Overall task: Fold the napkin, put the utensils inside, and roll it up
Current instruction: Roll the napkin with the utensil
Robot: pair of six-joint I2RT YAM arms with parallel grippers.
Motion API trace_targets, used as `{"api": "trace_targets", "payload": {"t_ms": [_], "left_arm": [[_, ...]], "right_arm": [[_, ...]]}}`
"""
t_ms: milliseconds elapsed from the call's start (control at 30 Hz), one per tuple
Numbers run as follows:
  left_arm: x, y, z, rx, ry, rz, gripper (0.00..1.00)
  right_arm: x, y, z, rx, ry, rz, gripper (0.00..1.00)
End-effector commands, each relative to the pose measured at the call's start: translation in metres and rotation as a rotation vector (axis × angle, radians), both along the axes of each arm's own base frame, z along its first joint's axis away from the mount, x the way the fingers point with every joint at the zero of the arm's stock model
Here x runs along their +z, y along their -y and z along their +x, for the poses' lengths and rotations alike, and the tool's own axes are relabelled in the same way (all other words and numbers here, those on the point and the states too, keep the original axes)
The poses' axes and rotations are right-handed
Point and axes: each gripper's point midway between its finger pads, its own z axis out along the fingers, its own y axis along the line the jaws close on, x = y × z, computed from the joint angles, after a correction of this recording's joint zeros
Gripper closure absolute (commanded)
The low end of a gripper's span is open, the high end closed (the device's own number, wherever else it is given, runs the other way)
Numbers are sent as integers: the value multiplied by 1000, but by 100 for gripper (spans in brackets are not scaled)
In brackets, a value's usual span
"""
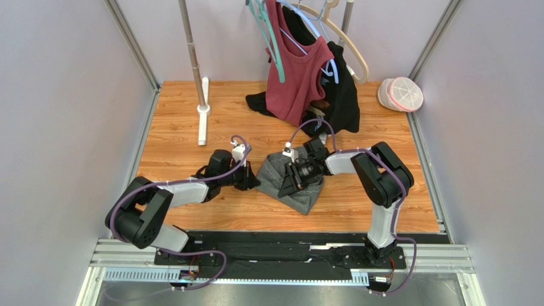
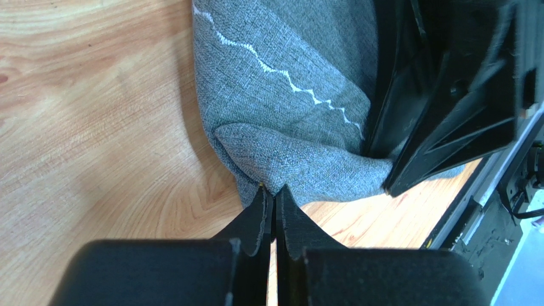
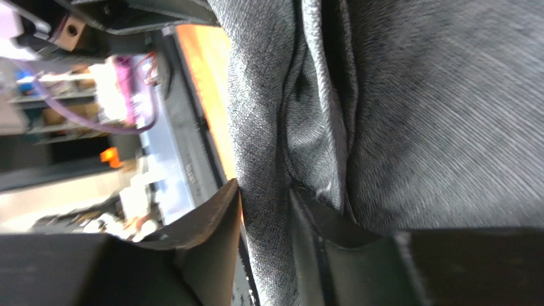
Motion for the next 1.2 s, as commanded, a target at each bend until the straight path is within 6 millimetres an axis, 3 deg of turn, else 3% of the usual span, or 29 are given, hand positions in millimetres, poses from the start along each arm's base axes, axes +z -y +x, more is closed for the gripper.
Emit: {"api": "trace_targets", "payload": {"t_ms": [0,200,367,433,500,533,767,833,1067,1167], "left_arm": [[7,4,5,-26,-1,16,100],[3,2,3,-31,-72,60,100],[-3,4,2,-39,-151,91,100],[-4,5,2,-37,-182,97,100],[-5,6,4,-32,-197,99,100],[-5,7,5,-26,-201,96,100],[-7,6,1,-18,-257,109,100],[-7,6,1,-16,-263,113,100],[-7,6,0,-20,-272,120,100],[-7,5,0,-20,-274,123,100]], "right_arm": [[0,11,26,-95,164,-163,56],[23,21,40,-163,341,-268,47],[44,18,39,-168,559,-328,45],[43,10,28,-126,637,-350,44],[45,9,32,-148,731,-390,44],[39,6,22,-123,750,-402,44],[34,1,10,-130,976,-492,43],[39,-7,4,-127,1024,-477,43],[59,-4,11,-195,1186,-555,44],[63,-12,4,-144,1207,-526,44]]}}
